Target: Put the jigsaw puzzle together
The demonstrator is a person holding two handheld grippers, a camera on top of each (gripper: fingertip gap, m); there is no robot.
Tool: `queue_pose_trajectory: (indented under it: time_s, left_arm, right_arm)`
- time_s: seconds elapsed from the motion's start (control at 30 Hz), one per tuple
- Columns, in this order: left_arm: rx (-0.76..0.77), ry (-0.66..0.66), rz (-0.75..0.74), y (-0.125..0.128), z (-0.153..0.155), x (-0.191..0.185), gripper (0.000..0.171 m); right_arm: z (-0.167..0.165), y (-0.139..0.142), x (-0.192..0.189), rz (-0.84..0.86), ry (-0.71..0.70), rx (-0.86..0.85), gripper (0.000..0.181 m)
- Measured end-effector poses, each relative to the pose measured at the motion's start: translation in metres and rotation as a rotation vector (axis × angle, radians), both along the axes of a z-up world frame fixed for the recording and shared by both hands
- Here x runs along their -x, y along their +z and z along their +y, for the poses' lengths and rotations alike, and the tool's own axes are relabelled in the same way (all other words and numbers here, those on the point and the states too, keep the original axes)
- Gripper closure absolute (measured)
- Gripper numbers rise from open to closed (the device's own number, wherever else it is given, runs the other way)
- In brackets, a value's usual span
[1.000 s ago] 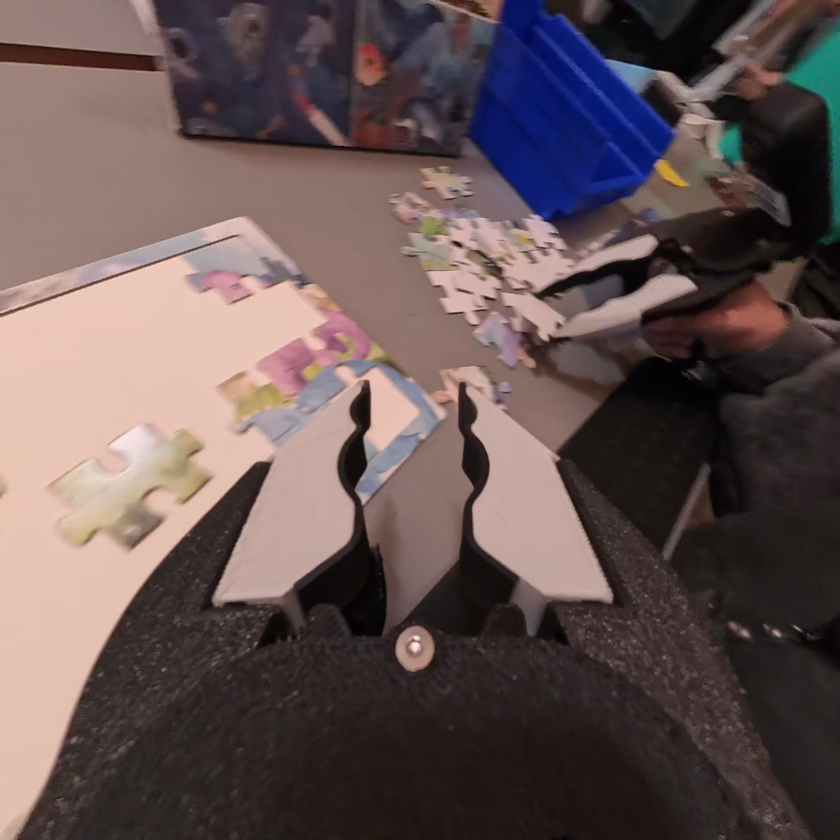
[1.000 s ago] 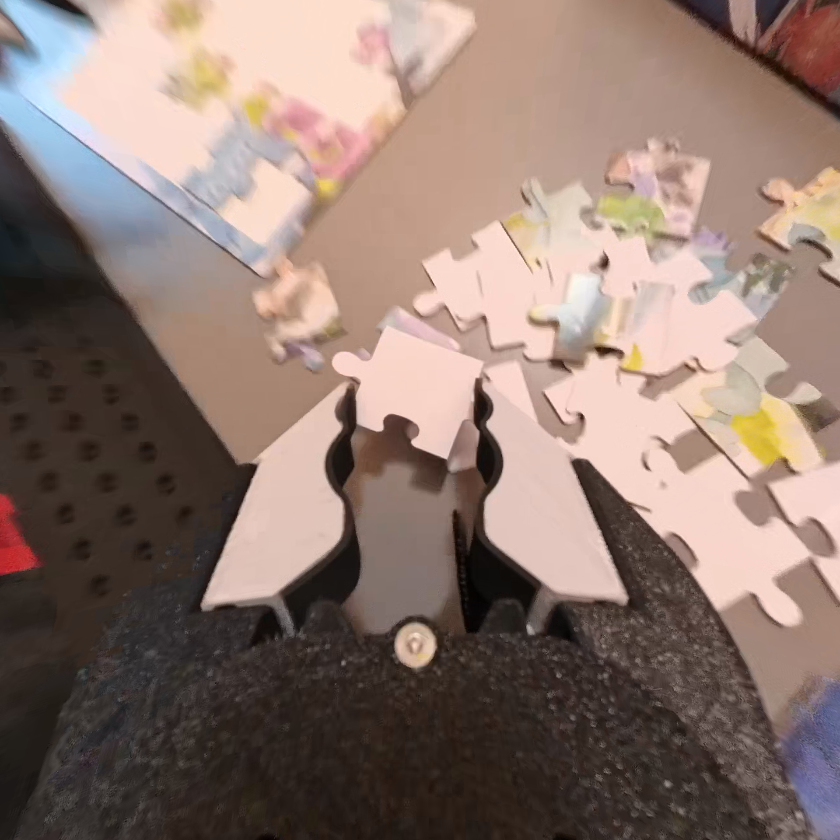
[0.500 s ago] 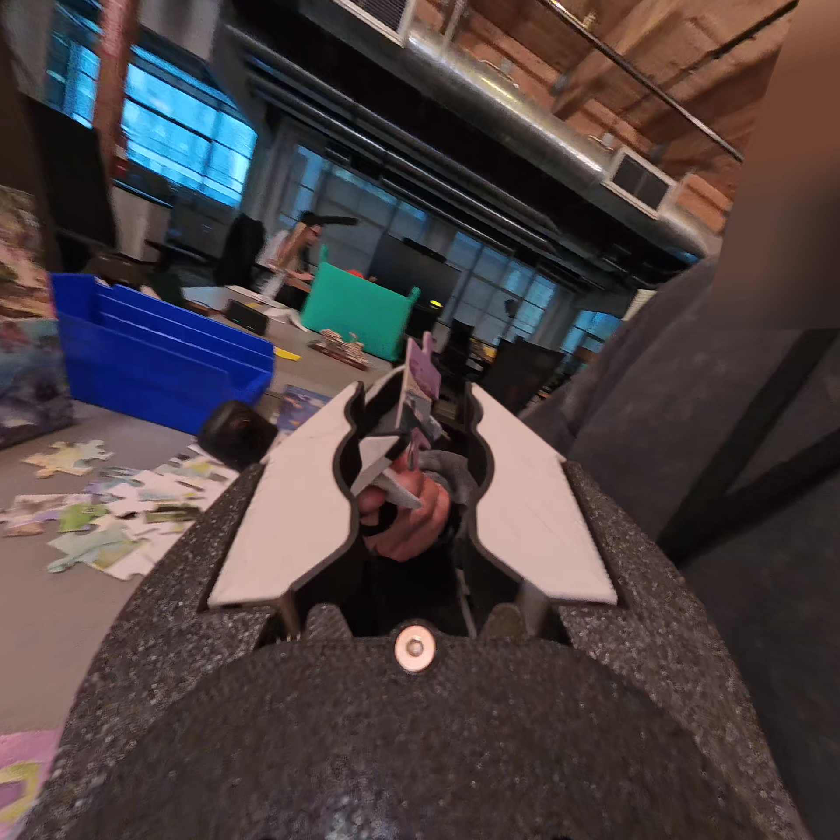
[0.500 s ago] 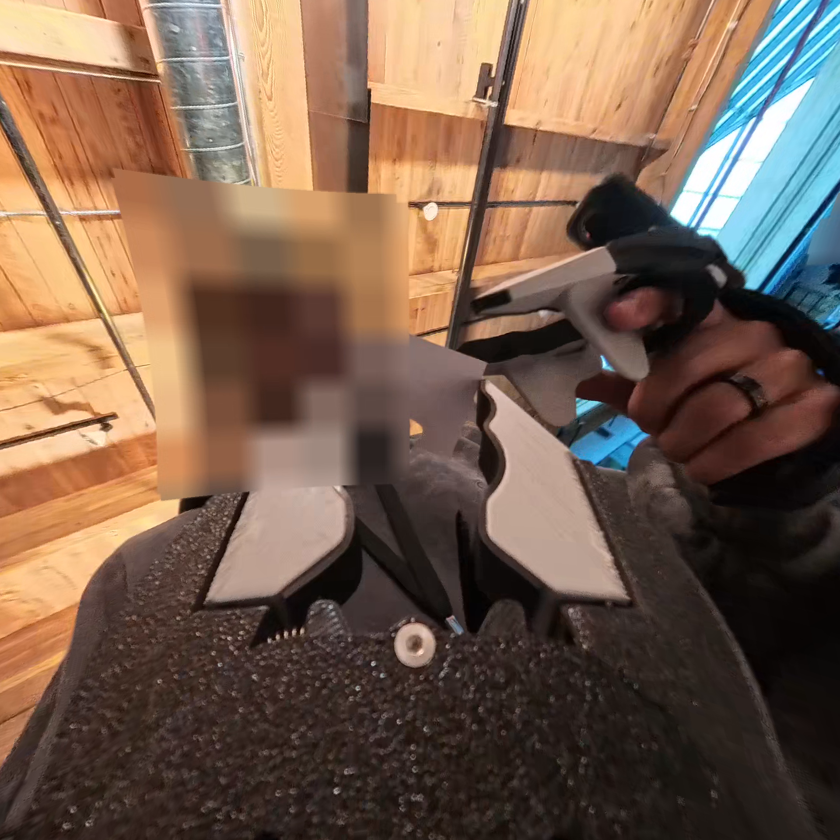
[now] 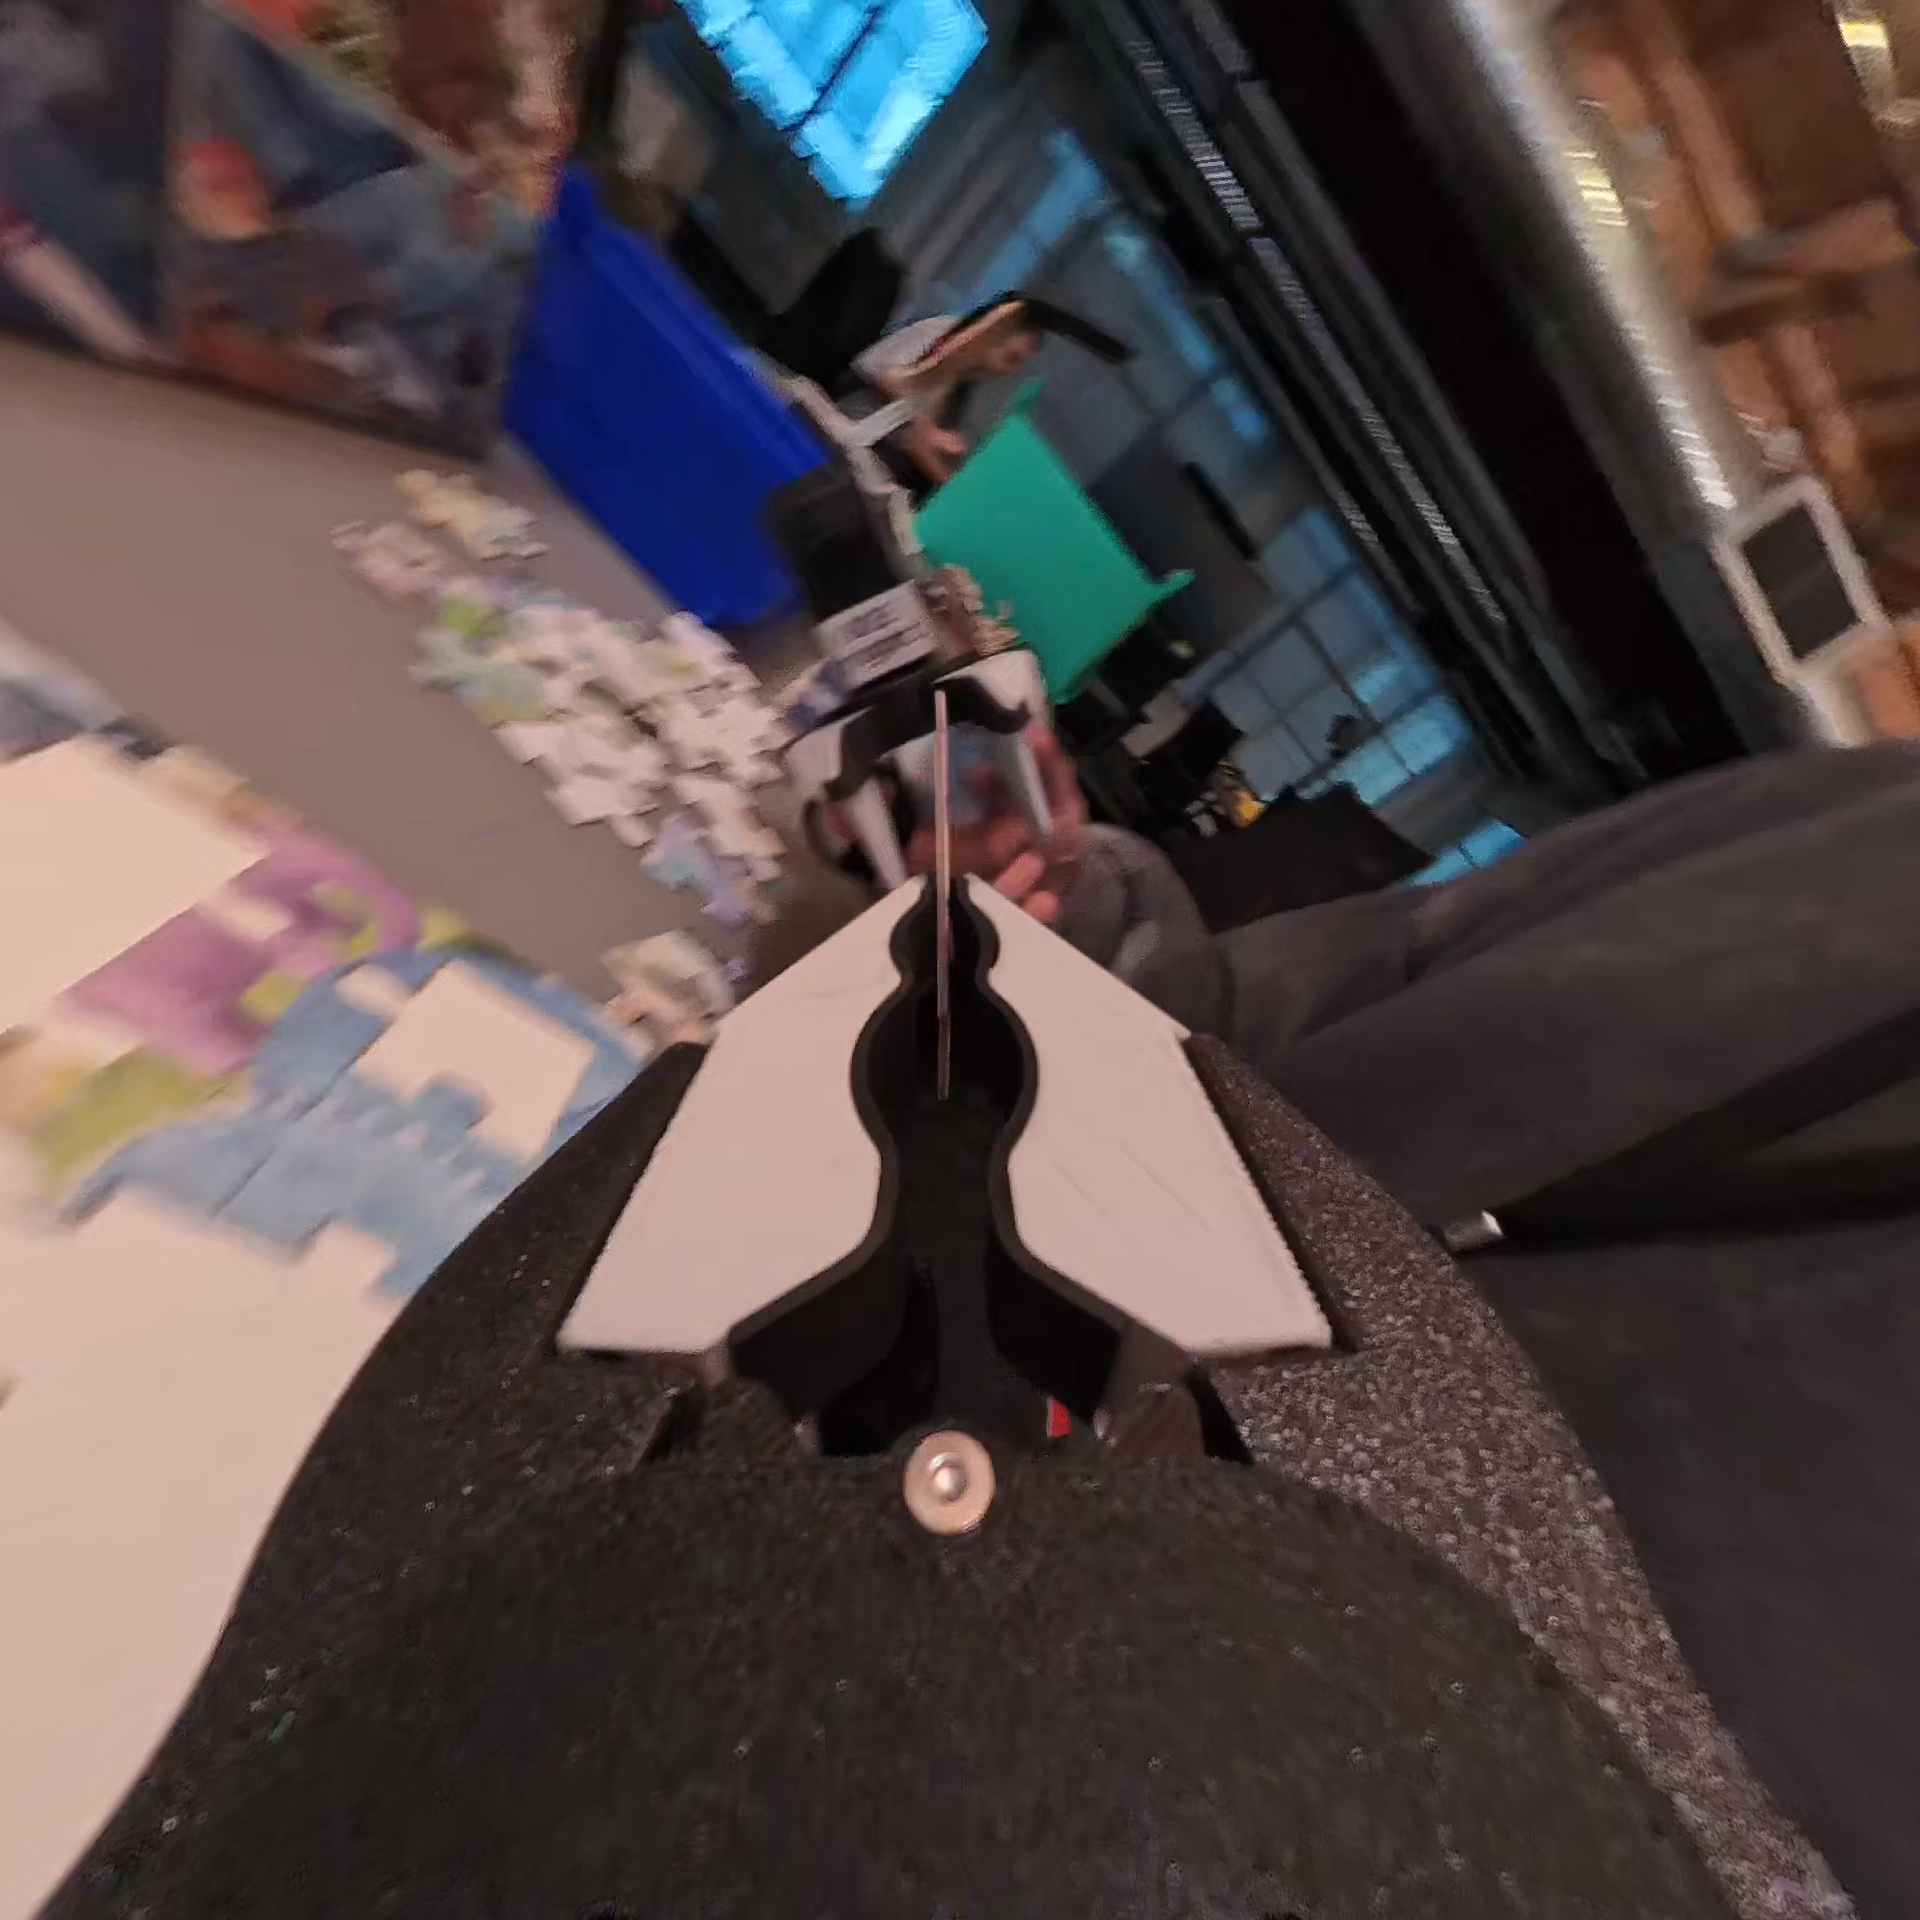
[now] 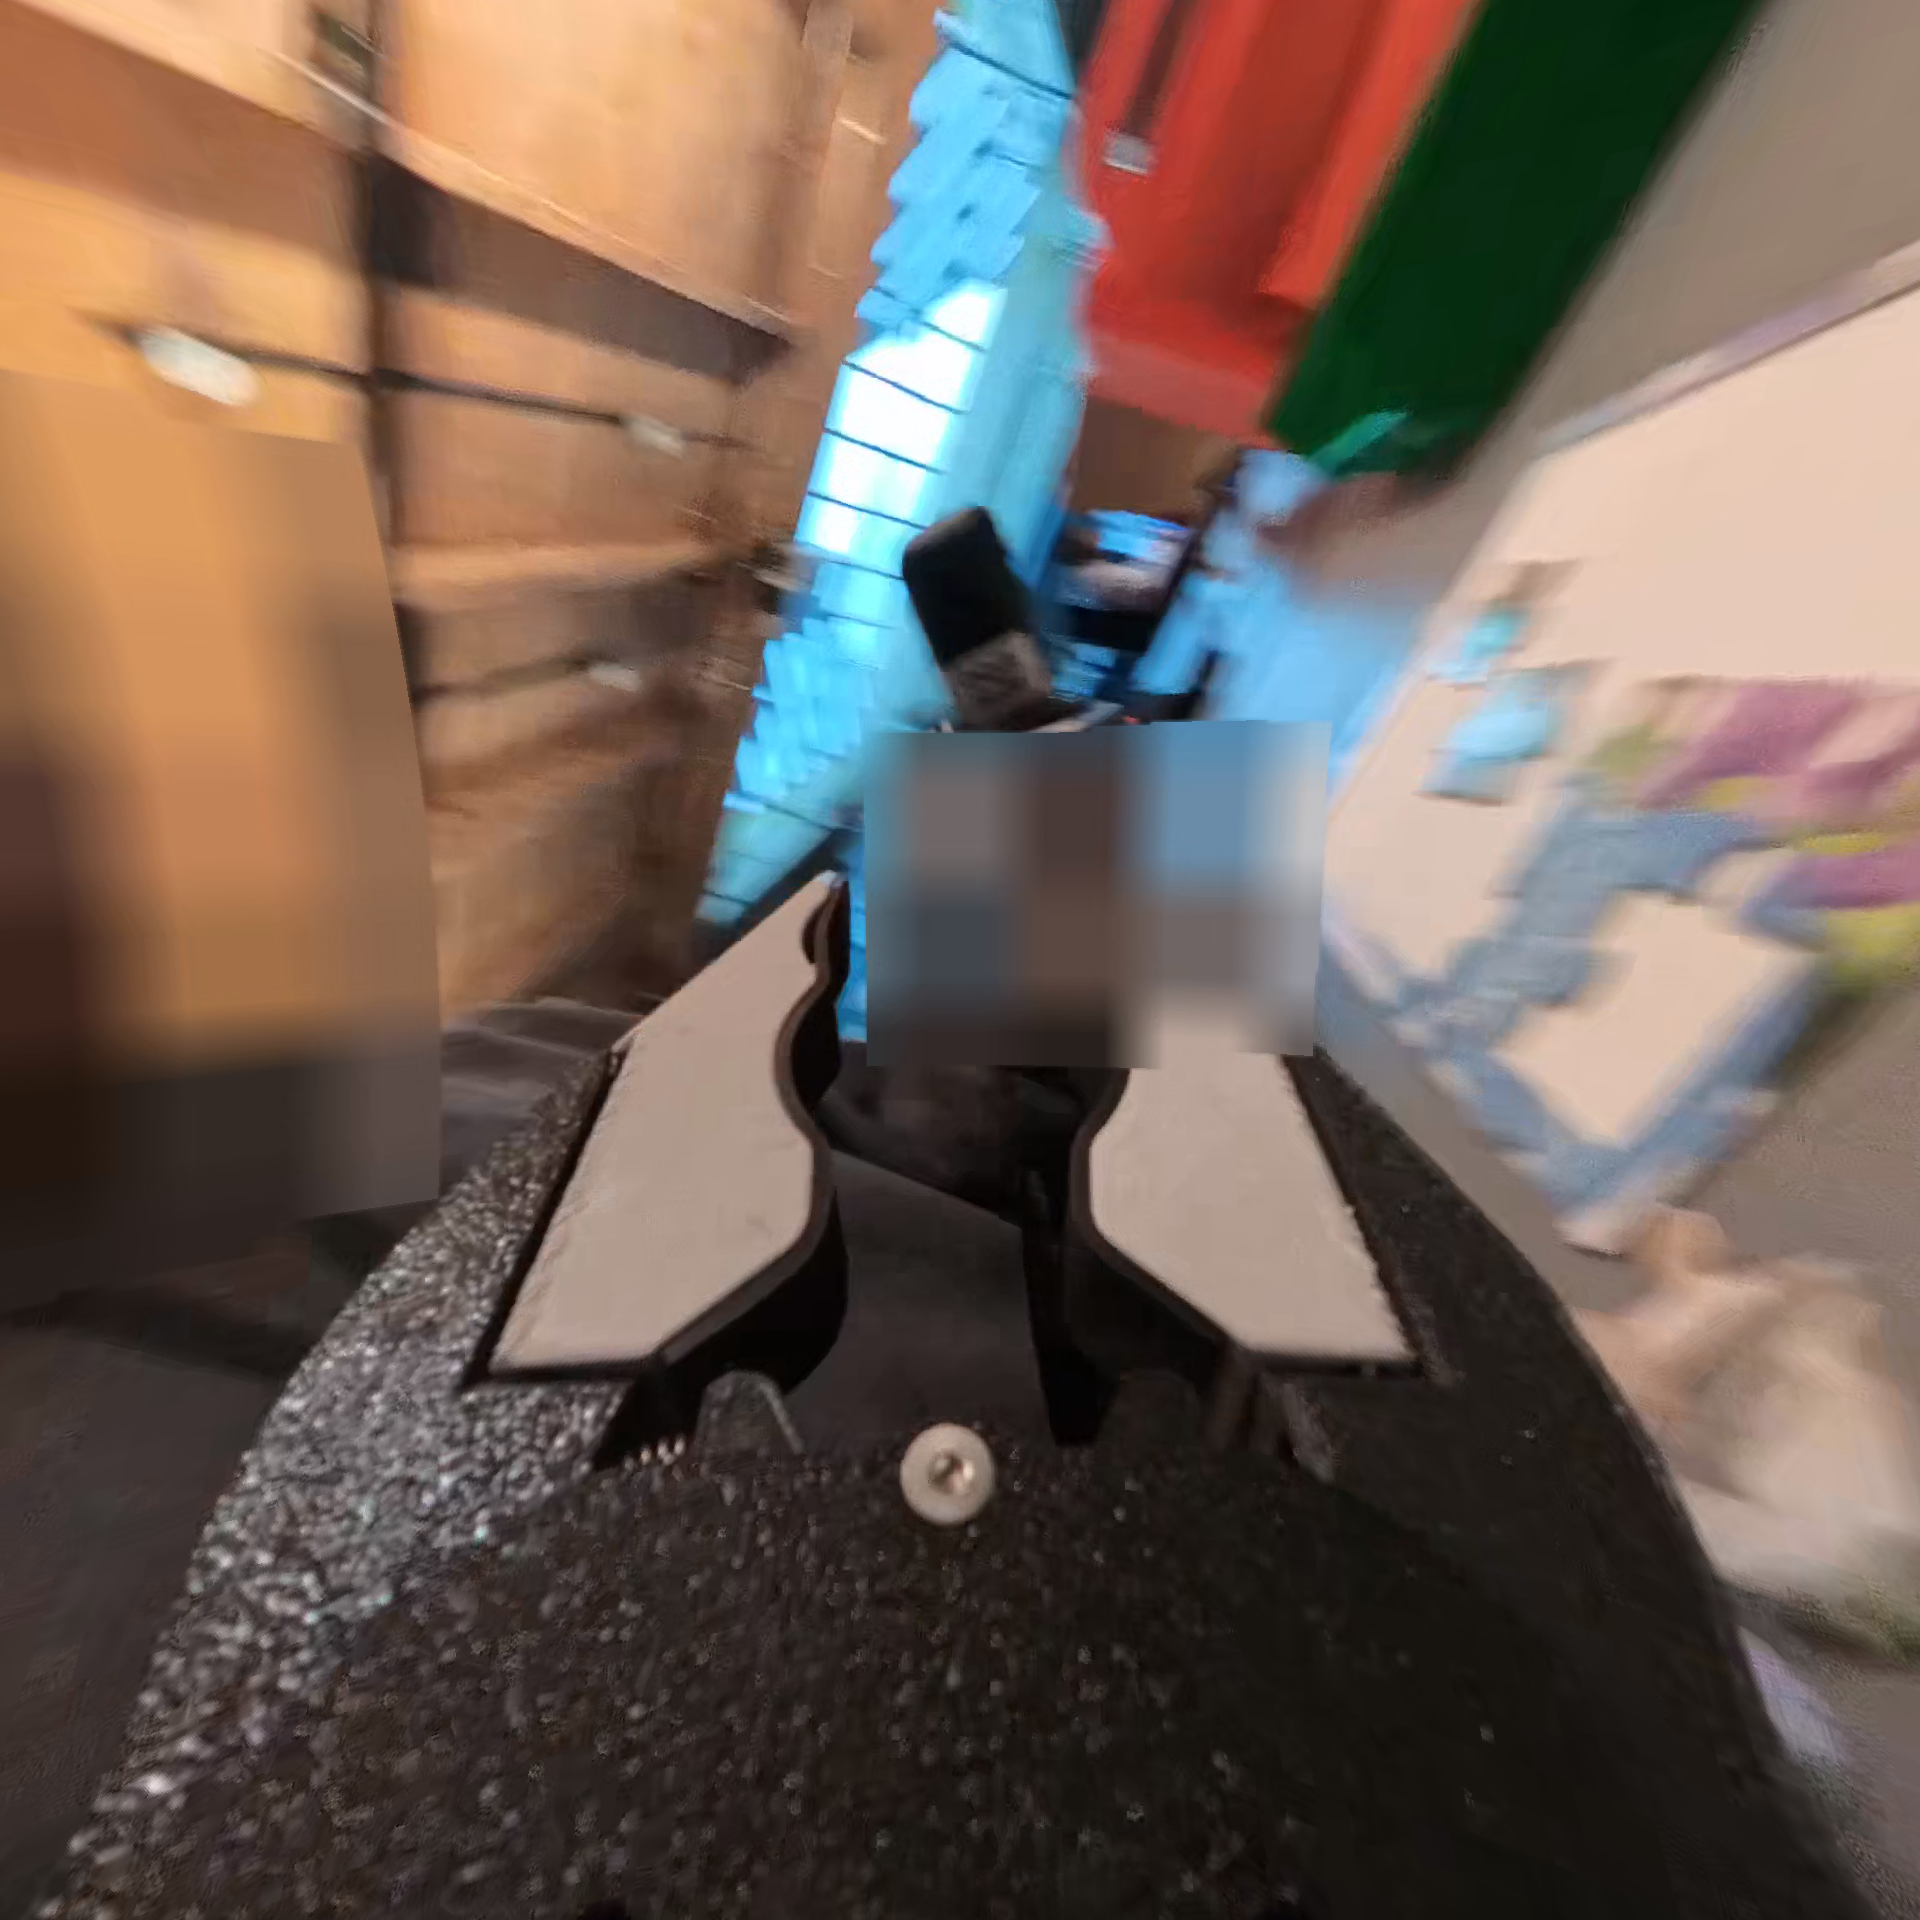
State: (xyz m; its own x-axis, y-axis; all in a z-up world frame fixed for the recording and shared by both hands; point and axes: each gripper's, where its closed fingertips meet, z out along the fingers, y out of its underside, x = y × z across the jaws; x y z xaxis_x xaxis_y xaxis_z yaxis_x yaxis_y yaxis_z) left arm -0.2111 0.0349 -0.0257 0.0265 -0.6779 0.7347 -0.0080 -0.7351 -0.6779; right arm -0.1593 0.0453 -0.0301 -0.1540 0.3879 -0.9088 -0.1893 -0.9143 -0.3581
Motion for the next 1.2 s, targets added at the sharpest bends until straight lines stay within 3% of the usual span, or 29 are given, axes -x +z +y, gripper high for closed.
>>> queue_pose_trajectory:
  time_s: [0.03,0.13,0.23,0.33,0.43,0.53,0.73,0.97,1.1,1.2]
  left_arm:
    - [0.053,0.021,0.058,-0.013,0.010,0.006,0.171]
    - [0.148,0.017,0.112,-0.034,0.026,0.013,0.171]
    - [0.173,0.005,0.132,-0.044,0.033,0.009,0.171]
    - [0.168,-0.012,0.111,-0.042,0.030,0.002,0.170]
    - [0.177,-0.013,0.084,-0.041,0.029,-0.003,0.171]
    - [0.183,-0.016,0.091,-0.046,0.028,-0.009,0.171]
    - [0.193,-0.014,0.065,-0.045,0.031,-0.012,0.171]
    - [0.201,-0.037,0.037,-0.041,0.032,-0.019,0.171]
    - [0.200,0.019,-0.040,-0.027,0.037,-0.010,0.152]
    - [0.154,0.048,-0.015,-0.032,0.037,-0.007,0.164]
  right_arm:
    - [0.007,-0.012,0.000,-0.137,-0.012,-0.042,0.143]
    - [0.030,-0.035,0.004,-0.465,-0.005,-0.171,0.143]
    - [0.033,-0.028,0.019,-0.475,0.106,-0.282,0.148]
    - [0.028,-0.041,0.029,-0.502,0.204,-0.315,0.148]
    - [0.018,-0.046,0.037,-0.431,0.268,-0.273,0.154]
    - [0.021,-0.046,0.039,-0.356,0.232,-0.249,0.179]
    - [0.023,-0.044,0.036,-0.257,0.176,-0.177,0.180]
    - [0.005,-0.051,0.051,-0.256,0.268,-0.183,0.180]
    - [0.013,-0.047,0.044,-0.233,0.231,-0.166,0.180]
    - [0.011,-0.043,0.044,-0.211,0.239,-0.170,0.181]
